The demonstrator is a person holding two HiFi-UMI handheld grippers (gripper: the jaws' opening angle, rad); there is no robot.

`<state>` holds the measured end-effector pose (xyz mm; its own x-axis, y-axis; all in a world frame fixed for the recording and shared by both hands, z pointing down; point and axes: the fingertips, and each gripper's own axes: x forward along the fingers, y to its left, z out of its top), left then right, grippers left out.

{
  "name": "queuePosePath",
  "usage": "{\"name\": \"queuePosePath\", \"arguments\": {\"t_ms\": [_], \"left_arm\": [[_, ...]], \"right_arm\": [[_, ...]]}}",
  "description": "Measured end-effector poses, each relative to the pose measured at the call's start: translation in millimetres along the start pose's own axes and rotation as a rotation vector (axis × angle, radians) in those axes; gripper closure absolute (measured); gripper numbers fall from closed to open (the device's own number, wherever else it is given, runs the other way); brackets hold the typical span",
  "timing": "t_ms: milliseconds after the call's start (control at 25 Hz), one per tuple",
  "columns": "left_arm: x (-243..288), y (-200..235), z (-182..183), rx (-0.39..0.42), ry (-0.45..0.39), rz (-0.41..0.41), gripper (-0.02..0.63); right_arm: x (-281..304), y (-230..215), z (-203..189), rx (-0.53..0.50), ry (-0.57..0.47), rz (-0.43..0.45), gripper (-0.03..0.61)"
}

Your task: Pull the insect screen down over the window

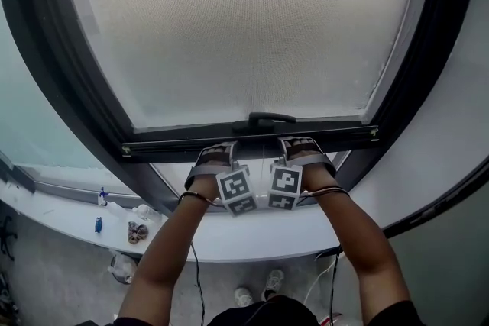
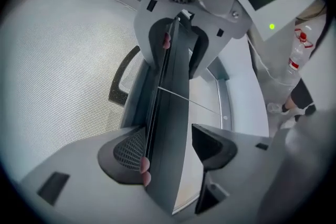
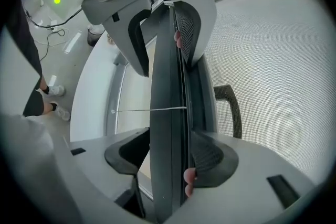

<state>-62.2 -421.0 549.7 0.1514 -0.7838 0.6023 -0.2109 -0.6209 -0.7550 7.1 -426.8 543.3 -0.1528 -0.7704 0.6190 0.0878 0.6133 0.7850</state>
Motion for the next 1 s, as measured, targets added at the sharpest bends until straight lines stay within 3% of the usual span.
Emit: {"name": "queuePosePath", "arguments": {"t_ms": [240,440,1000], "left_arm": [[-4.7,2.6,4.9,-0.045,-0.049,0.000,0.336],[3.2,4.5,0.0,0.002,-0.005,0.021,0.336],[-2.8,0.2,2.1,-0.055,-0.054,-0.048,0.339]], "right_arm": [[-0.8,1.0,0.0,0.007,0.001,0.005,0.331],[2.0,-2.0,0.5,0.010,0.010,0.007,0.331],[-2.5,1.1,1.6,0.023,0.007,0.029,0.334]]}}
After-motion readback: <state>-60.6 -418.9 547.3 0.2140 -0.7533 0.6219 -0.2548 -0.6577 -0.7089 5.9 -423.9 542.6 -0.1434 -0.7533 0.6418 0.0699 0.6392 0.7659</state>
